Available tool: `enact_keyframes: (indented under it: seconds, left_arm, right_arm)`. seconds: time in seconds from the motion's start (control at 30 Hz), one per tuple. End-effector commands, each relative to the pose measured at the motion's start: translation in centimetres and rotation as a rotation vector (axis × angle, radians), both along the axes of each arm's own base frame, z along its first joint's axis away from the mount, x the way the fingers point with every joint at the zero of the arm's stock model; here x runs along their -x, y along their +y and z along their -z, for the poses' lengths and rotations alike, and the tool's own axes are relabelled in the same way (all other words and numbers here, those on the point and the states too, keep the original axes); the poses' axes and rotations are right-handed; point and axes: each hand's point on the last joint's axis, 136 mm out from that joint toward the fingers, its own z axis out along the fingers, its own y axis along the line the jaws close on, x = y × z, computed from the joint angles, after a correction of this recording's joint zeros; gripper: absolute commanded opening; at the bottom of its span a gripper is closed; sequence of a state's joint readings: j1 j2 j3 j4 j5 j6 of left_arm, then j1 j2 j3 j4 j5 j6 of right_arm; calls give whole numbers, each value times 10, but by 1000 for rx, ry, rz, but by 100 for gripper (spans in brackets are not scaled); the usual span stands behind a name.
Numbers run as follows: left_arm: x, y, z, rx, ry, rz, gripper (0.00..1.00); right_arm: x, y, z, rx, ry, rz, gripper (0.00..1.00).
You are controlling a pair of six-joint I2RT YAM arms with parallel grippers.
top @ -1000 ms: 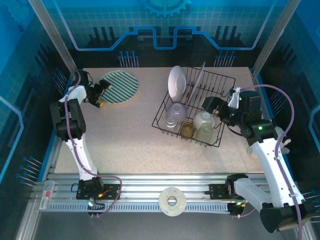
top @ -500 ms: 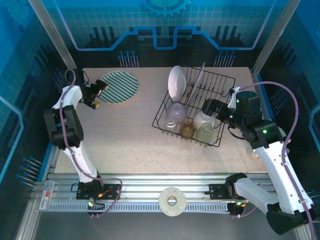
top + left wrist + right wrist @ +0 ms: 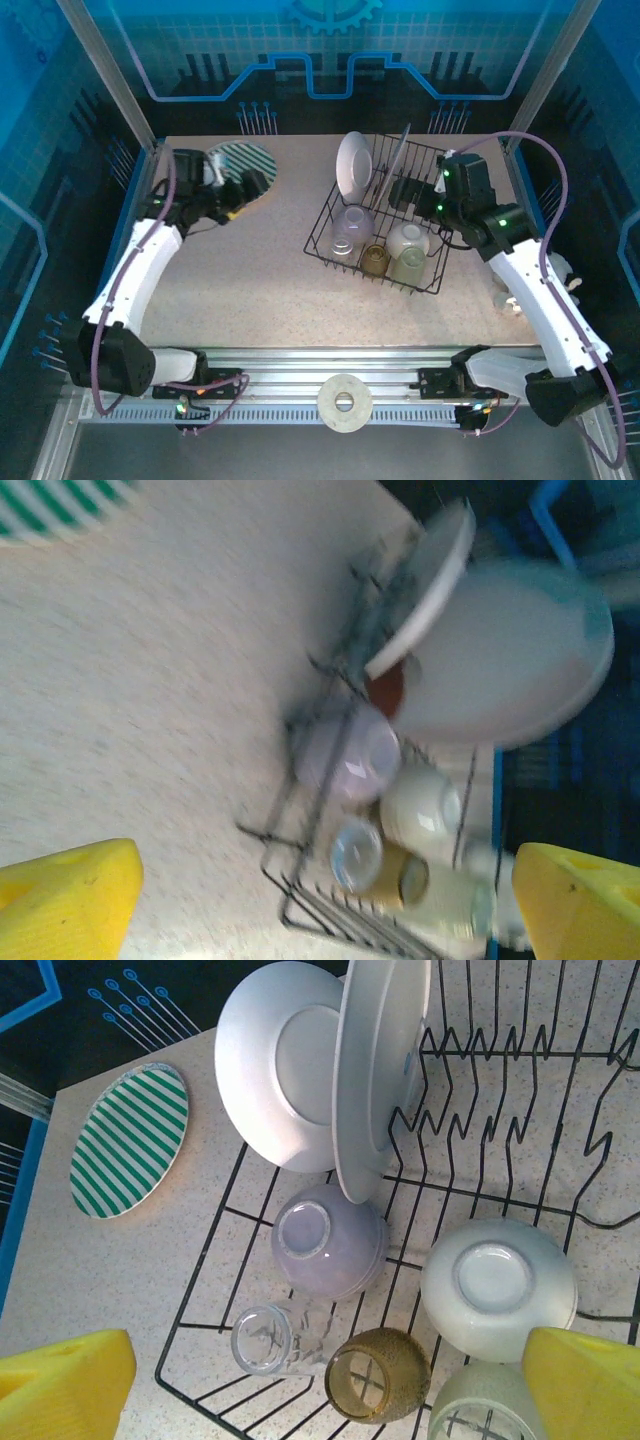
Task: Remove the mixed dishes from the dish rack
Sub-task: Rotate the dish rack at the center of the table.
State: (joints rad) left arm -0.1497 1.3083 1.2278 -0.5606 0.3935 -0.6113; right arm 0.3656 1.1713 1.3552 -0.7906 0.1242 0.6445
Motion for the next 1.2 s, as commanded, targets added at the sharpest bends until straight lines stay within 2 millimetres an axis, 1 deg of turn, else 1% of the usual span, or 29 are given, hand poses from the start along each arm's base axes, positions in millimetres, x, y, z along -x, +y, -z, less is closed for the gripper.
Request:
enact_keyframes:
  seconds: [0.0,0.07,0.13,0.2,0.27,0.33,0.47,0.53,0.67,0.8,0.87,0.97,1.07,1.17]
  left_arm:
    - [24,-49,17,-84,15,204,92]
    - [24,-71,29,-158,30,272,88]
    - [22,-88,39,-226,47,325,83]
    - [15,-100,51,-304,56,352,81]
    - [6,-105,63,-382,68,355,77]
    - [-3,-106,73,-435,83,347,75]
    - [-18,-110,92,-479,118,347,68]
    - [-23,-112,101,-498,135,353,64]
    - [-32,-113,118,-534,172,347,50]
    - [-32,-112,136,-545,218,350,38]
    - [-31,-109,143,-558,240,337,28]
    - [-31,-107,145,-556,247,319,17]
    - [-27,-105,147,-554,264,302,1]
    - [-20,-97,154,-549,301,260,0]
  right_arm:
    - [-13,3,-10,25,-43,-3,100]
    - [-23,3,-6,35,-30,2,100]
    - [-31,5,-5,40,-12,3,100]
    - [-36,9,-4,39,1,-6,100]
    - [-38,12,-4,30,4,-11,100]
    - [-39,13,-4,20,3,-14,100]
    - [-37,13,-1,18,8,-15,100]
    - [-36,13,1,20,12,-16,100]
    - [-35,12,2,23,15,-16,100]
    - [-33,11,3,26,16,-18,100]
    - [-33,11,5,28,20,-22,100]
    - [-33,12,6,29,23,-27,100]
    - [-35,13,9,36,29,-33,100]
    - [-38,12,10,52,36,-29,100]
